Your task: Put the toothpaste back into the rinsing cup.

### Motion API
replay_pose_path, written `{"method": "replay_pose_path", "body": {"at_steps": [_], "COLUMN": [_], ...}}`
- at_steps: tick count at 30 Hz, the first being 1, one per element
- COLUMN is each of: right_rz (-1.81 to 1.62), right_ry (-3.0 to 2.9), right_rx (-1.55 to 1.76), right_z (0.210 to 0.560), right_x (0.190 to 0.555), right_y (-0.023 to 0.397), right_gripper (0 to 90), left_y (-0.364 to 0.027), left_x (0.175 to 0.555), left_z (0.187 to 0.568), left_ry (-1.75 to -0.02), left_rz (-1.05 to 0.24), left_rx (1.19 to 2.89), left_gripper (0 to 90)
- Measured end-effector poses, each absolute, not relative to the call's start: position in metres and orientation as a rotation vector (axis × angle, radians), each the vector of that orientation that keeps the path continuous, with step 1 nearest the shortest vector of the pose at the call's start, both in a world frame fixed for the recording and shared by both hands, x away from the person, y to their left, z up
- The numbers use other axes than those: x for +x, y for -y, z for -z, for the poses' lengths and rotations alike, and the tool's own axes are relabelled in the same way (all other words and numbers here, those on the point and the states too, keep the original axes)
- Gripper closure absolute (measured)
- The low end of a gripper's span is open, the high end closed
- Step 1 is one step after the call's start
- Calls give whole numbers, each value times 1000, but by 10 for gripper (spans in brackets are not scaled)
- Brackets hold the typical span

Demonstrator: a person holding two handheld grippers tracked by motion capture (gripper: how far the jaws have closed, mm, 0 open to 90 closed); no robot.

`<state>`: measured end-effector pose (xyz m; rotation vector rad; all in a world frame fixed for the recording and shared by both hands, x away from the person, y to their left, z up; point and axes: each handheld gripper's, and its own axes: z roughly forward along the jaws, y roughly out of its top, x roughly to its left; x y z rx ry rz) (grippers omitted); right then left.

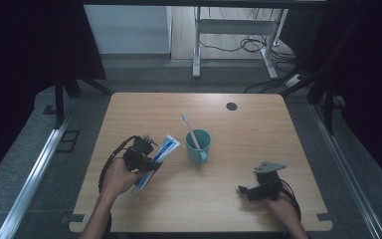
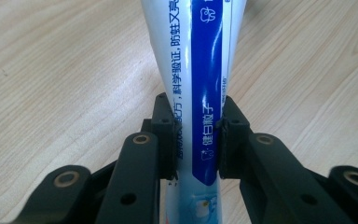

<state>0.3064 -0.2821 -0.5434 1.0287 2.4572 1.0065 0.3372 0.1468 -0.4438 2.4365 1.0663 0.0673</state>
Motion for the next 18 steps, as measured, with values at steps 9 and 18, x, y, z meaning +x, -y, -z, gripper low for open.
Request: {"method": "replay_pose_path", "body": {"at_steps": [9,18], "right_rz": [-1006,-1005], "right_ry": [-2457,-2459], "right_rx": [1030,1028], "right_z": [543,543], "right_x": [306,306], "right_y": [282,282], "right_gripper": [3,3], "left_y": [-154,-157], "left_x": [327,325], "left_z": [433,424], "left_ry": [-1010,-973], "left_rz": [-116,-154], "left_rx": [2363,2279], "left_gripper": [732,732]}}
